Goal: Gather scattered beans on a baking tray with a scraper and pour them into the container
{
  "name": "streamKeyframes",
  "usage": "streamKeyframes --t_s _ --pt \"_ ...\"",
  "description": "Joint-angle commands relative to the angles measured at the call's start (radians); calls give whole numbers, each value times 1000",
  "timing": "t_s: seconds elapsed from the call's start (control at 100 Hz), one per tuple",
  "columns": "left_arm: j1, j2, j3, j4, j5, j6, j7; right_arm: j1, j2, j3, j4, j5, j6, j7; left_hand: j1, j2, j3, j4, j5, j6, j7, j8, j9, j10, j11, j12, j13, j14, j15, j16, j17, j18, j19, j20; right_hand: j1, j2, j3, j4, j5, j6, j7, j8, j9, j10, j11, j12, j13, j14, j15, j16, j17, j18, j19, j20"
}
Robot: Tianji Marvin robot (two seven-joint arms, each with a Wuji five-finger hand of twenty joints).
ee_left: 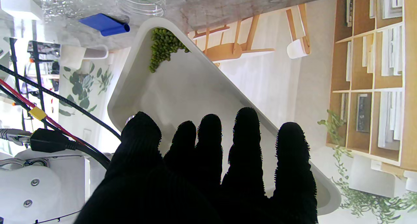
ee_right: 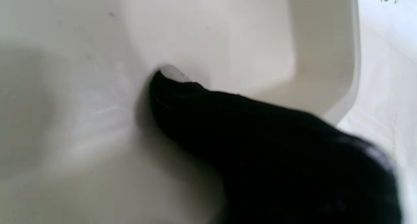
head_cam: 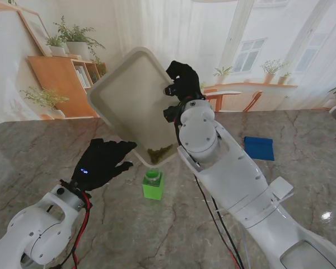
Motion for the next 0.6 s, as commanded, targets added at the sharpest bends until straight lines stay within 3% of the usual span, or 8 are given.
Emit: streamKeyframes --t_s 0.0,0.59 --pt "8 0 1 -6 2 -1 0 1 -2 2 -19 0 1 11 2 72 9 48 -17 11 -12 -3 -16 6 -13 -12 1 1 -8 0 -8 25 -20 30 141 48 132 29 8 2 41 44 31 -175 173 56 38 -108 187 41 106 -44 253 89" --pt "30 -1 -4 -17 14 5 17 -28 8 1 -60 -32 3 15 2 73 9 48 -17 9 -11 -2 -15 6 -13 -11 1 -2 -7 1 -7 24 -20 30 142 49 132 29 8 5 42 44 29 -171 175 53 37 -107 191 37 107 -41 253 87"
